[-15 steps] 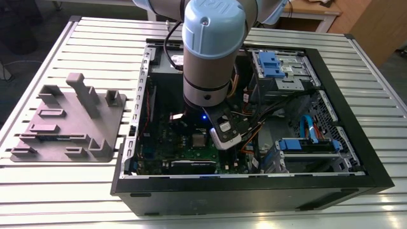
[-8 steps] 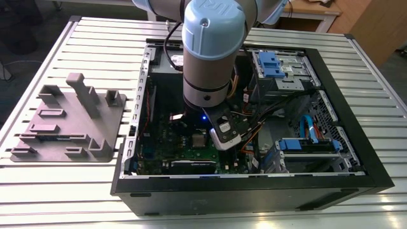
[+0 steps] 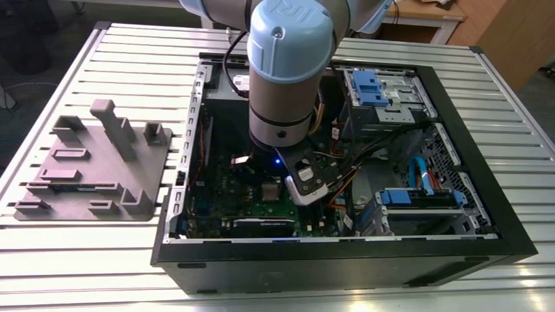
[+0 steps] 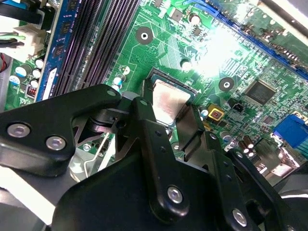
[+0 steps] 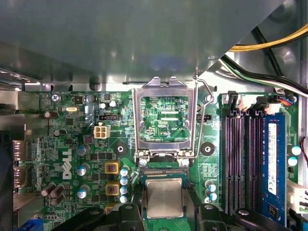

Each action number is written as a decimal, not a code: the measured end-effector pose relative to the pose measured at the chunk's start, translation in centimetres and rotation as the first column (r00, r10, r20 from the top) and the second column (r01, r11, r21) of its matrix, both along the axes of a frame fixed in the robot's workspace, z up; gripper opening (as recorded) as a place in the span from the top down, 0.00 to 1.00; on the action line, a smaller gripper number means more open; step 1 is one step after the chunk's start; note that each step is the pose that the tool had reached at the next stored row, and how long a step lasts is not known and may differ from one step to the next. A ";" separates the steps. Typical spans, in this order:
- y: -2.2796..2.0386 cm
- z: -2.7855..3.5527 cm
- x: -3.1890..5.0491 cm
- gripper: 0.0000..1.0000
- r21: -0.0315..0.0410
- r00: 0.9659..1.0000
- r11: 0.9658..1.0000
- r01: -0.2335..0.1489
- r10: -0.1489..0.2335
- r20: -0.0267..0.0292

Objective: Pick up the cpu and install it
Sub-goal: 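Place the cpu into insertion slot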

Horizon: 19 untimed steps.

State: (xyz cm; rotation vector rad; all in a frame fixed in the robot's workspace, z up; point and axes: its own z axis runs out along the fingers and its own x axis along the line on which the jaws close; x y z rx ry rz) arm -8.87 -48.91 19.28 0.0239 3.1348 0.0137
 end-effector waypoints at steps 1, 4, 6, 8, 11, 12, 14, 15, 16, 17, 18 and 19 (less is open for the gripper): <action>0.00 -0.03 0.00 0.56 0.000 1.000 1.000 0.000 0.000 0.000; 0.00 -0.11 -0.01 0.56 0.000 1.000 1.000 0.001 -0.001 0.000; 0.03 -0.15 0.00 0.56 0.000 1.000 1.000 0.001 -0.001 0.000; 0.05 -0.18 -0.01 0.56 0.000 1.000 1.000 0.001 -0.001 0.000; 0.07 -0.24 -0.01 0.56 0.000 1.000 1.000 0.001 -0.001 0.000; 0.07 -0.29 -0.01 0.56 0.000 1.000 1.000 0.001 -0.001 0.000; 0.07 -0.40 -0.01 0.56 -0.001 1.000 1.000 0.001 -0.001 -0.001; 0.07 -0.44 -0.01 0.56 -0.001 1.000 1.000 0.001 -0.001 -0.001; 0.07 -0.46 -0.01 0.56 -0.001 1.000 1.000 0.001 -0.001 0.000; 0.07 -0.49 -0.01 0.56 0.000 1.000 1.000 0.001 -0.001 0.000; 0.08 -0.50 -0.01 0.56 0.000 1.000 1.000 0.001 -0.001 0.000; 0.07 -0.50 -0.01 0.56 0.000 1.000 1.000 0.001 -0.001 0.000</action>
